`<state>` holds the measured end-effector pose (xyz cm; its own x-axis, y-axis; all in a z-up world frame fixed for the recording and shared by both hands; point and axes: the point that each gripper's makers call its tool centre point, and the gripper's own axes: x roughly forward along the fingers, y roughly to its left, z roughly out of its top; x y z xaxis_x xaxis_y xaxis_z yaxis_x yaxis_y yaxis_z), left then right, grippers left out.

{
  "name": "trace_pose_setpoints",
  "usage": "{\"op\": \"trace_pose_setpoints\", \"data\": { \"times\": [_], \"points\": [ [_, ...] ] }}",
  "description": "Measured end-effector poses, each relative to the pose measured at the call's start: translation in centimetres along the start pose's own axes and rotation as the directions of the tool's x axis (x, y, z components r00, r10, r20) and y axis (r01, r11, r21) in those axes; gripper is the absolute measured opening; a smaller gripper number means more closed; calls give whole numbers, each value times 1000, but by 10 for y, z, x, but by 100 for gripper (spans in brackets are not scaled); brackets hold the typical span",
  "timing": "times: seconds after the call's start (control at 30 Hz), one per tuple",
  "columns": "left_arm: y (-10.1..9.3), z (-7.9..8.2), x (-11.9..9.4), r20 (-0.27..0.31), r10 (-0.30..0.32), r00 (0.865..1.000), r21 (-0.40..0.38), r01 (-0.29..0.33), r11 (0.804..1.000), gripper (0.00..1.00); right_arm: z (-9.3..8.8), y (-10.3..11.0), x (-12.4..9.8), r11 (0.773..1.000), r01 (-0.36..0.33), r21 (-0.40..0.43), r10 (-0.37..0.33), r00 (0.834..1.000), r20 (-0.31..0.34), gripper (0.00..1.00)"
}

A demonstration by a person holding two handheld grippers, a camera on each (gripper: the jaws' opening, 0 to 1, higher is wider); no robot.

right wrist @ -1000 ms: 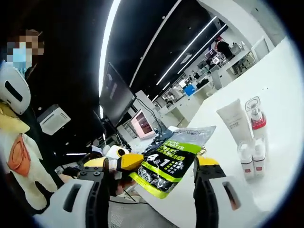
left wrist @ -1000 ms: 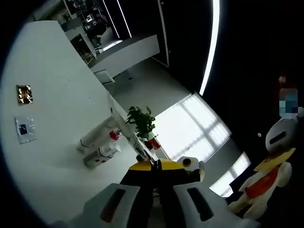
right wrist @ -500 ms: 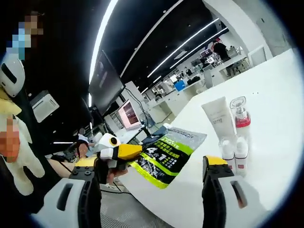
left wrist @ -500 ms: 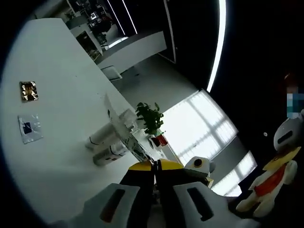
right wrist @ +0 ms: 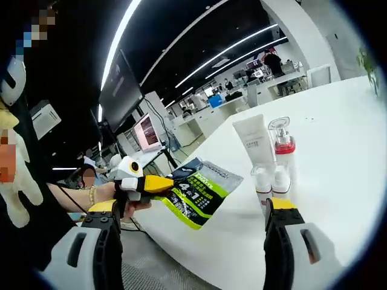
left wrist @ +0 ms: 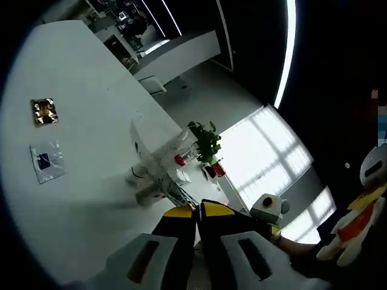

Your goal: Arrange the skincare products in the storage area until every visible bottle or jar stands upright without overlapping.

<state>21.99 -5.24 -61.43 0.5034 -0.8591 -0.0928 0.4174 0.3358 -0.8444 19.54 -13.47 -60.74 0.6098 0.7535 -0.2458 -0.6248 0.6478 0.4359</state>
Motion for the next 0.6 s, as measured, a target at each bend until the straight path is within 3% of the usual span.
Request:
{"op": "trace_pose_setpoints", "data": {
  "times": [0.2,0.6],
  "points": [
    [19,1,4,-17,29,999,6,-29,1000,0,-12,-9,-7,999,38,-36,-40,998,-52,99],
    [55,0,17,-62,91,994,22,-90,996,0,-23,-31,-15,985,137,-106,-146,987,-74,99]
  ]
}}
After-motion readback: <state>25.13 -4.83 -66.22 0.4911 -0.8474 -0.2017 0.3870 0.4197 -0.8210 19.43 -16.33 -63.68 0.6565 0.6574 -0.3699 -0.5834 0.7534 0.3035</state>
